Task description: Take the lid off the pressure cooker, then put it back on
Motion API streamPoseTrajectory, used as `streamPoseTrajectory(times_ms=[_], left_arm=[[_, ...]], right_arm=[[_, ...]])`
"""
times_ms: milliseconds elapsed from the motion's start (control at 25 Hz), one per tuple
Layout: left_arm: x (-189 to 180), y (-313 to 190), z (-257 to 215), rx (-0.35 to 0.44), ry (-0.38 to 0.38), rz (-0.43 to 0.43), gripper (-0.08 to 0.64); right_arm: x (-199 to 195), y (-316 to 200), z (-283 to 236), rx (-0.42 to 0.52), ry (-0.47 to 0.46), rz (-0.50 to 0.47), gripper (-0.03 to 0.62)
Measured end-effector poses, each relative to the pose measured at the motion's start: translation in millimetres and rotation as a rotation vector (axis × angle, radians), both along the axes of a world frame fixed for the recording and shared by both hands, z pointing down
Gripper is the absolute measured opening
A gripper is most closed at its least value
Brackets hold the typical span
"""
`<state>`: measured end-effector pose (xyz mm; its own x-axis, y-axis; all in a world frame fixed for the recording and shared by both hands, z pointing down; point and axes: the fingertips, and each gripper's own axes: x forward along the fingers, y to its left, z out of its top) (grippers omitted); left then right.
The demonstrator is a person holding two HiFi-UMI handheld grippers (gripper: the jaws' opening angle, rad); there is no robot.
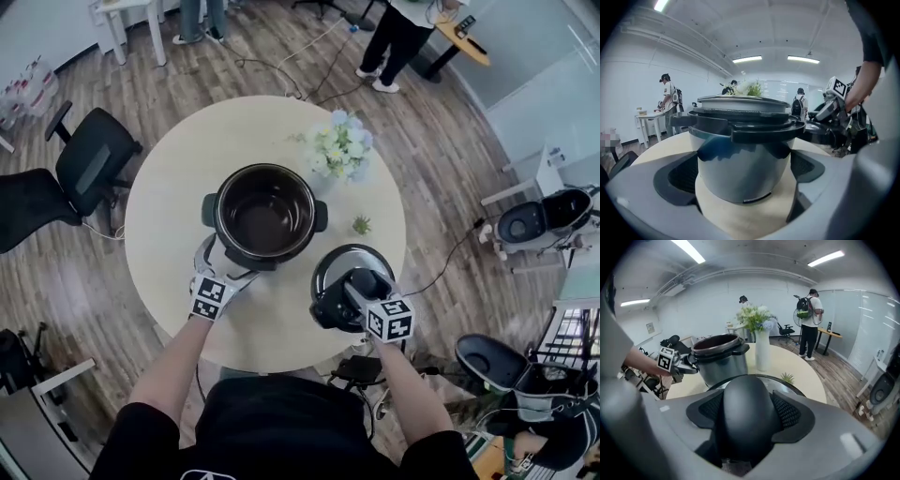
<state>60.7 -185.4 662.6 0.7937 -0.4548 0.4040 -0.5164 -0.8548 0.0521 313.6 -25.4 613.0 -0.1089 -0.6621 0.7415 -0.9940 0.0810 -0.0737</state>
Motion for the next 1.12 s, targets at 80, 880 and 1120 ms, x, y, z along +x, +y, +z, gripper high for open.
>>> streamPoseTrajectory(times_ms=[80,880,1120], left_arm=[[-0.3,0.8,-0.4,-0.003,-0.005,0.002,0.591],[-1.5,1.4,-2.6,-0.03,-0.036,0.001,0.591],[-2.1,1.0,-2.6,-0.026,-0.033,0.003,0.591]], right_arm=[[-5.3,-6.0,28.6,-0.026,0.01,-0.058,0.325],[-16.4,-0.8,104.7,-0.234,-0.049,-0.095,0.321],[3.2,54.7,93.6,-0.285,-0.034,-0.063,0.321]])
